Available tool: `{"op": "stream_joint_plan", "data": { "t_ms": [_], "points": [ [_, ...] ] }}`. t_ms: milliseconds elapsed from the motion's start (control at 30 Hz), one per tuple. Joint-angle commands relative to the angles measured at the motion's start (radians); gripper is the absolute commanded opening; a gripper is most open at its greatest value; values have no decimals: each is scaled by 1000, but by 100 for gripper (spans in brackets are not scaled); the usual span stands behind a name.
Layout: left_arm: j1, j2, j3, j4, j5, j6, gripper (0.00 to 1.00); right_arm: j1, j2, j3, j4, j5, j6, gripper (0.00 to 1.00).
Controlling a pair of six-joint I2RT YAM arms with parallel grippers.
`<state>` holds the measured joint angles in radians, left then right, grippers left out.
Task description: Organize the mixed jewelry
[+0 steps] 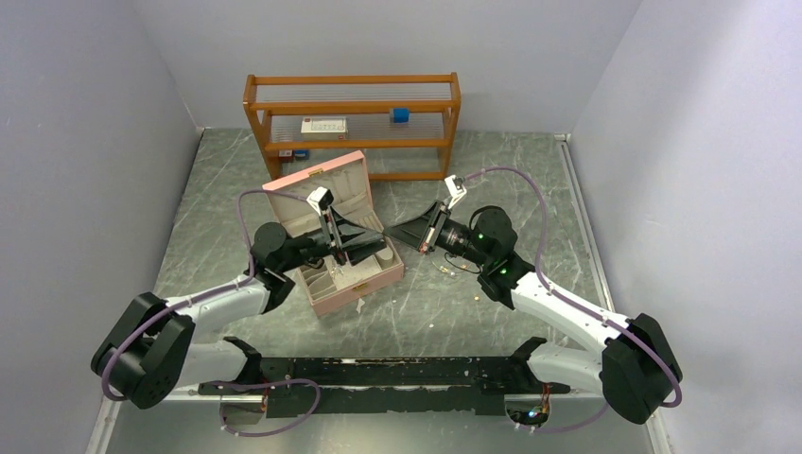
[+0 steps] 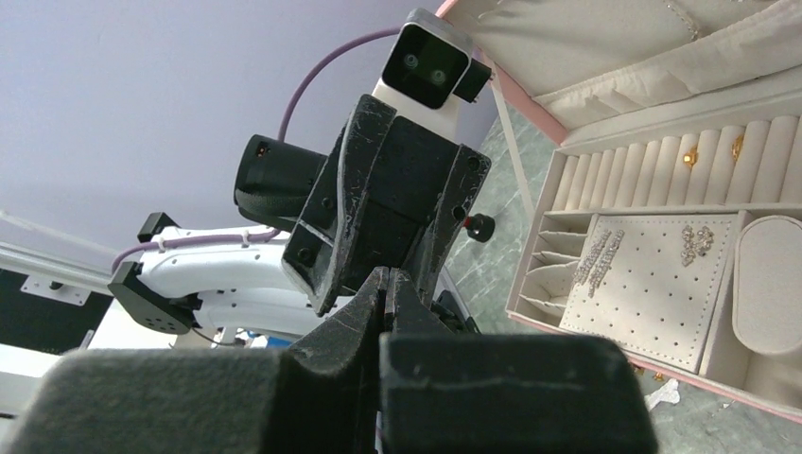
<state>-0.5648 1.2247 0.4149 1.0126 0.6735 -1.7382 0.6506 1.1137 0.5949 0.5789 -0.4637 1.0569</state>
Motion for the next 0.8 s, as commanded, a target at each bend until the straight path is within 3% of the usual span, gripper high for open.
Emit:
{"op": "stream_joint_plan", "data": {
  "t_ms": [0,533,767],
  "points": [
    [-10,18,-5,111,-13,-30,42,-6,-6,4,37,-19,-14,0],
    [-10,36,-2,118,-20,-35,31,-5,-5,-12,41,-28,-3,0],
    [-10,26,3,97,-20,-24,16,-5,-6,-11,23,-23,-9,0]
  ]
}}
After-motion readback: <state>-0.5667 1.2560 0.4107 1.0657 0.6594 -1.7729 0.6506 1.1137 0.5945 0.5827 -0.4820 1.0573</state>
